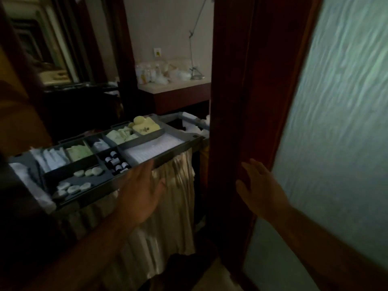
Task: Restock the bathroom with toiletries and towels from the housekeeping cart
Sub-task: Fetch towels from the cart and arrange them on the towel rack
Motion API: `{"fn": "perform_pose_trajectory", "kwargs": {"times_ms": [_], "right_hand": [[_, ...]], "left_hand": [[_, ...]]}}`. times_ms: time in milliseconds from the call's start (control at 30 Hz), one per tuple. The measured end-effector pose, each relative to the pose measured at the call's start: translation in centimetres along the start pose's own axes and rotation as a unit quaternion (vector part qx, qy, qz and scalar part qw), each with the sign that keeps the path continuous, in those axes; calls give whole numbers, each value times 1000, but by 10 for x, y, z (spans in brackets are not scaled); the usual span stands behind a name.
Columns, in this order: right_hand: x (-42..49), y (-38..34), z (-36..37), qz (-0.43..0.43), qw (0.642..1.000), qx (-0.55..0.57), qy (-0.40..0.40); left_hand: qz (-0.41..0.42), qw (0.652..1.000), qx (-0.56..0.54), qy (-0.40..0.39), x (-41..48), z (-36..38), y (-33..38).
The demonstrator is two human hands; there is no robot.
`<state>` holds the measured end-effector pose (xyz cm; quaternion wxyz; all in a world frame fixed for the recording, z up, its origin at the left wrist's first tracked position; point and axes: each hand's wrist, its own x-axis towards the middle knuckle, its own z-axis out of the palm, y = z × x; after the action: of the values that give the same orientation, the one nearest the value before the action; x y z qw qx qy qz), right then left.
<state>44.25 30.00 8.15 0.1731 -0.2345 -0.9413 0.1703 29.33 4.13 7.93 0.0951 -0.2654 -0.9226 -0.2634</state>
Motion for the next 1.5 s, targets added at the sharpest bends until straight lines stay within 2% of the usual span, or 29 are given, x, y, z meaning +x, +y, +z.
{"fn": "perform_pose_trajectory", "kwargs": {"times_ms": [133, 267, 400, 633, 733, 833, 933, 1133, 1233, 1333, 1500], "right_hand": [[39, -5, 19, -21, 997, 7, -73], [80, -19, 29, -29, 996, 27, -84], [123, -28, 37, -77, 992, -13, -97], [217, -51, 23, -94, 992, -57, -62], [252, -66, 34, -115, 992, -47, -25], [279, -90, 70, -132, 991, -30, -24], [303, -123, 109, -160, 984, -21, -74], [353, -220, 180, -263, 957, 14, -124], [362, -270, 221, -321, 929, 18, -182], [376, -324, 254, -376, 903, 26, -205], [395, -420, 297, -466, 852, 68, -230]], "left_hand": [[-18, 998, 50, 17, 15, 3, -14], [-41, 994, 99, 25, 43, 3, -25], [-52, 989, 136, 35, 84, 15, -41], [-39, 996, 78, 17, 196, 35, -54], [-32, 998, 56, 26, 234, 32, -70], [-81, 995, 48, 45, 254, 27, -104], [-137, 986, 70, 60, 250, 18, -150], [-263, 949, 122, 126, 236, 0, -225], [-323, 923, 124, 167, 225, -5, -253], [-366, 894, 134, 221, 218, -17, -273], [-452, 834, 191, 253, 205, -42, -308]]}}
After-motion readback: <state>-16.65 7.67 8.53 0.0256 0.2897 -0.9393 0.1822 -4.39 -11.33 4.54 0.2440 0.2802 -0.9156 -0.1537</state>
